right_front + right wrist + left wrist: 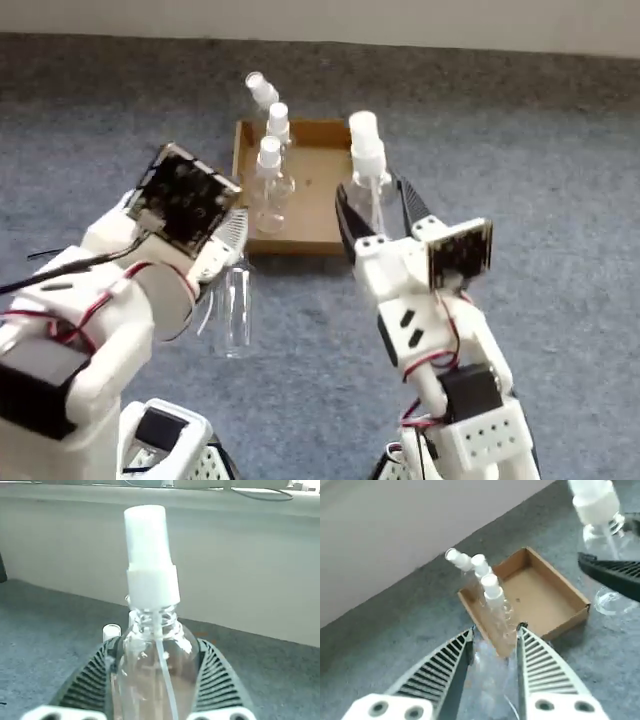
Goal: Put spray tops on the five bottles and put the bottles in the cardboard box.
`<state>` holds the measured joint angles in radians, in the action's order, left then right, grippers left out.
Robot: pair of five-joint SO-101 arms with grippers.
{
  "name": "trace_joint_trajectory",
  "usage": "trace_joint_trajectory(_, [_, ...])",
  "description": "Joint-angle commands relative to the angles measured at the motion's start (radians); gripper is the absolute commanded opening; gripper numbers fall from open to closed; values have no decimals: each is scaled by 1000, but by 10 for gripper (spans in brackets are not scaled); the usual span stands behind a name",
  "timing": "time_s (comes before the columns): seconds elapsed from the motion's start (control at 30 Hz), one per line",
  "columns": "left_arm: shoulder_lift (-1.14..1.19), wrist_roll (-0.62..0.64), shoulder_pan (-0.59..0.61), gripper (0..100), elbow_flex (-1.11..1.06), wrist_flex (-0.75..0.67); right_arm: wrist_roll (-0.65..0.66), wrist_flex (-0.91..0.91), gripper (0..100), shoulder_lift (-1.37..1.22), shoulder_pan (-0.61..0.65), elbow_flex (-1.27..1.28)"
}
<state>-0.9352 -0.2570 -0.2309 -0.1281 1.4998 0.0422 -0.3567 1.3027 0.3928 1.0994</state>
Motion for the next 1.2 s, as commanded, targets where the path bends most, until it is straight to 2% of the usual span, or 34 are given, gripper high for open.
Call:
trace_joint_trajectory(0.0, [-148,-6,70,143,-225,-81,-6,19,5,-257,-12,-260])
trace_joint_trajectory(0.13, [-257,-6,50,178,-446,-198,-8,-2,5,-409,15,-466])
trace_joint_trajectory(0.23, [-335,0,42,258,-570,-305,-8,-128,5,-470,62,-607])
trace_joint_trajectory(0.33, [-403,2,-21,274,-668,-405,-8,-240,5,-521,119,-720])
trace_joint_trajectory(0.47, [-452,61,-120,277,-786,-511,-8,-344,5,-553,191,-780])
trace_joint_trajectory(0.67, [-455,104,-91,274,-949,-738,-8,-492,5,-556,248,-789])
trace_joint_trajectory(0.9, [-455,107,4,274,-963,-770,-8,-582,5,-555,248,-789])
trace_joint_trajectory(1.17, [-463,107,41,274,-960,-767,-8,-605,5,-555,243,-789])
